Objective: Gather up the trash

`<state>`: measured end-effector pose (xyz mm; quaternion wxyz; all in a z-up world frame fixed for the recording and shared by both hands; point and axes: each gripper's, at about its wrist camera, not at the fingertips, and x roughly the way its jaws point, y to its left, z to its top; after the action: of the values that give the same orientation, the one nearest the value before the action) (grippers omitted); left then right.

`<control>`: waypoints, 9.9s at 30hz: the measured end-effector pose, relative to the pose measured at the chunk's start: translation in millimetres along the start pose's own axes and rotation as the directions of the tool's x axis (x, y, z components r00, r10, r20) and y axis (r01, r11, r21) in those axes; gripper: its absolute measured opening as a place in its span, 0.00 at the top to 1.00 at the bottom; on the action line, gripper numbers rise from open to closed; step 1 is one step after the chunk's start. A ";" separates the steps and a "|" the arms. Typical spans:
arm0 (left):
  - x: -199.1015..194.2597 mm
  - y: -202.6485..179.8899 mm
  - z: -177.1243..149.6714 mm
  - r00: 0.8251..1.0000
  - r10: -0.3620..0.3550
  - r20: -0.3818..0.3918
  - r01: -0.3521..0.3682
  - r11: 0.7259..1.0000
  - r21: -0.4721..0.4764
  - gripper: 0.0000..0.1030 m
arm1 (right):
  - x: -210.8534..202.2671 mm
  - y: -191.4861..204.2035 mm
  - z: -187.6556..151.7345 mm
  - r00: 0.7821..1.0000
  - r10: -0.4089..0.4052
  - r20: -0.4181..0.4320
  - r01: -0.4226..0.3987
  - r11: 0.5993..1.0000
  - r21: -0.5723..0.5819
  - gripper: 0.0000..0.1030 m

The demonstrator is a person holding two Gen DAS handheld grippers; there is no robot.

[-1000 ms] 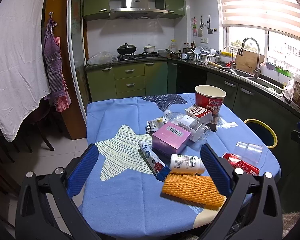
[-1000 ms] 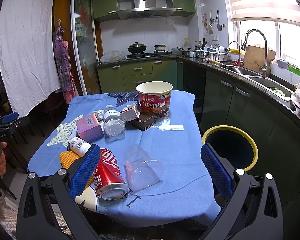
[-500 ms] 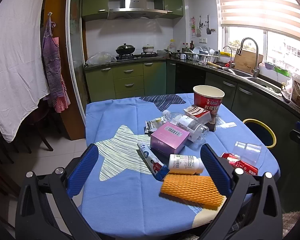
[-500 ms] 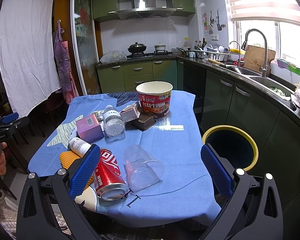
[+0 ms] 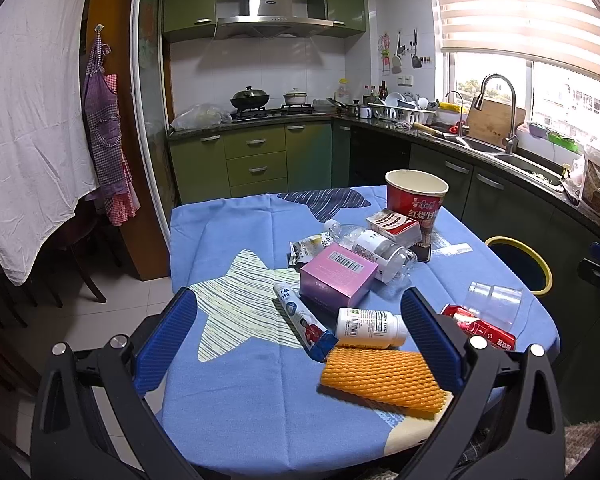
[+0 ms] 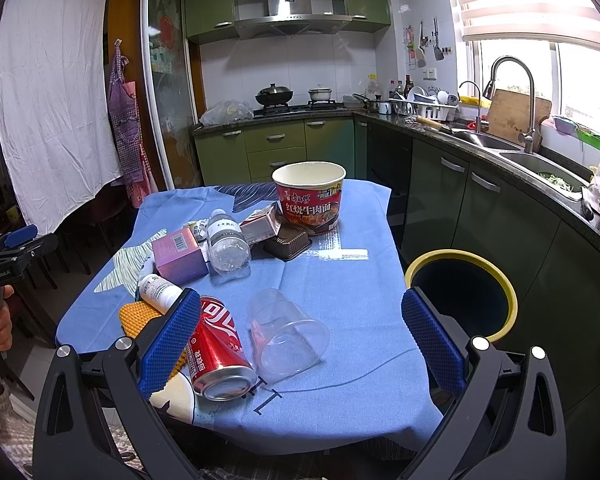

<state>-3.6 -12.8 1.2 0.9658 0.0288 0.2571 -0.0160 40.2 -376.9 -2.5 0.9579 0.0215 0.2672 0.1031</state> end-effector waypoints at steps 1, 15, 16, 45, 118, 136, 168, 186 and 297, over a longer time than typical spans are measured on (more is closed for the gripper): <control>0.0 -0.3 0.0 1.000 -0.001 0.000 0.001 1.000 0.000 0.06 | 0.2 0.0 0.1 1.000 0.000 -0.001 0.000 1.000 0.000 0.04; -0.4 0.3 -0.1 1.000 -0.001 0.000 0.001 1.000 0.000 0.06 | 0.3 -0.3 -0.8 1.000 0.002 0.000 -0.002 1.000 0.001 0.04; -0.4 0.3 -0.1 1.000 -0.001 0.000 0.001 1.000 0.000 0.06 | 0.3 -0.3 -0.8 1.000 0.002 0.000 -0.002 1.000 0.001 0.04; 111.6 30.4 87.0 1.000 0.013 -0.015 -0.014 0.998 -0.056 0.06 | 88.5 -29.9 81.2 0.990 0.042 -0.134 -0.046 0.999 -0.025 0.04; 293.3 29.4 77.6 0.995 0.075 -0.071 -0.076 0.997 -0.023 0.06 | 289.5 -371.9 -11.7 0.685 -0.027 -0.728 0.505 0.738 0.447 0.84; 243.9 -12.2 76.8 0.940 -0.197 -0.278 0.268 0.932 0.243 0.06 | 230.8 -306.2 21.7 0.791 0.048 -0.610 0.327 0.809 0.488 0.62; 247.7 -60.5 24.1 0.837 -0.166 -0.521 0.444 0.763 0.470 0.28 | 212.2 -267.5 -12.7 0.805 0.159 -0.572 0.203 0.832 0.516 0.57; 174.9 -259.7 140.2 0.725 -0.441 -0.529 0.678 0.589 0.439 0.27 | 95.0 -299.8 -27.6 0.930 0.146 -0.339 0.093 0.795 0.599 0.53; 260.8 48.6 90.9 0.976 -0.218 -0.027 0.214 0.970 -0.112 0.09 | 268.2 -285.3 52.7 0.684 -0.087 -0.725 0.405 0.871 0.278 0.50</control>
<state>269.9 25.7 -47.6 0.9532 -0.0515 0.2781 -0.1064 344.7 -599.1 -121.0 0.7646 0.1484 0.6208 -0.0892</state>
